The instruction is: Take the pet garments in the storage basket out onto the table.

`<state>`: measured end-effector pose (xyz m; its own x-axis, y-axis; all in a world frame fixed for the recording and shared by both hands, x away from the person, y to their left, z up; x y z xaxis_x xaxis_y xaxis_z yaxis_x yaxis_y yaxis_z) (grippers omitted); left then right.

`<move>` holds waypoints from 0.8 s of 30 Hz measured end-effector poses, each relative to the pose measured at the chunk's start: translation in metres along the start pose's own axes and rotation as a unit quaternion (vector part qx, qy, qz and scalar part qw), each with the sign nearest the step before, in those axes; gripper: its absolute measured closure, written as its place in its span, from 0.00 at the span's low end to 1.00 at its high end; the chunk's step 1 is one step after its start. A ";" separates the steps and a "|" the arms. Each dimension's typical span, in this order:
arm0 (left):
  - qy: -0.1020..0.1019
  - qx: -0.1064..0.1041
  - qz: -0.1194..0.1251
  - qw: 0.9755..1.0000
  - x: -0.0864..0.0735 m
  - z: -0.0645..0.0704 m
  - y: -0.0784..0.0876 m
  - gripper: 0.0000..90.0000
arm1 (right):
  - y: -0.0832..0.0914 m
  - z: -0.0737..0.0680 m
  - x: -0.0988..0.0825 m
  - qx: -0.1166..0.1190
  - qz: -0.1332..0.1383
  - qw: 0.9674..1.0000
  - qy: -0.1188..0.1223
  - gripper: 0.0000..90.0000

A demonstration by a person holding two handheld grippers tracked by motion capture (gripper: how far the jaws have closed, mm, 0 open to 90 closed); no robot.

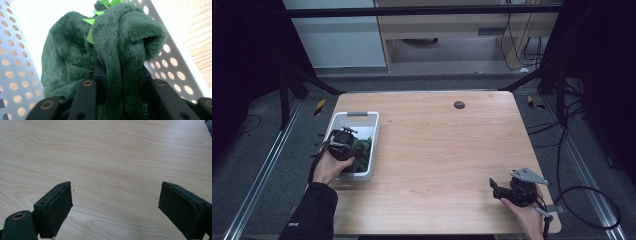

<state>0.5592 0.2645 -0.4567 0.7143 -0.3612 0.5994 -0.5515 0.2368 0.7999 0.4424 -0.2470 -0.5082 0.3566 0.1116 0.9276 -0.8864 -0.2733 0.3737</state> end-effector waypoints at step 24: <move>-0.010 0.014 0.054 0.998 0.017 -0.009 0.046 0.91 | 0.000 0.000 0.000 0.002 0.001 1.000 -0.002 0.13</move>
<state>0.5497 0.2769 -0.4098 0.6416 -0.3535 0.6808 -0.6365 0.2500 0.7296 0.4424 -0.2473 -0.5078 0.3558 0.1074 0.9284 -0.8857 -0.2782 0.3716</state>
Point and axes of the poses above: each handheld gripper's, and its own axes: y roughly backward along the jaws, x roughly out of its top, z roughly to its right, the point moved 4 cm from there along -y, roughly forward along the jaws, and after that the axes turned 12 degrees about z, right-handed, at the moved point
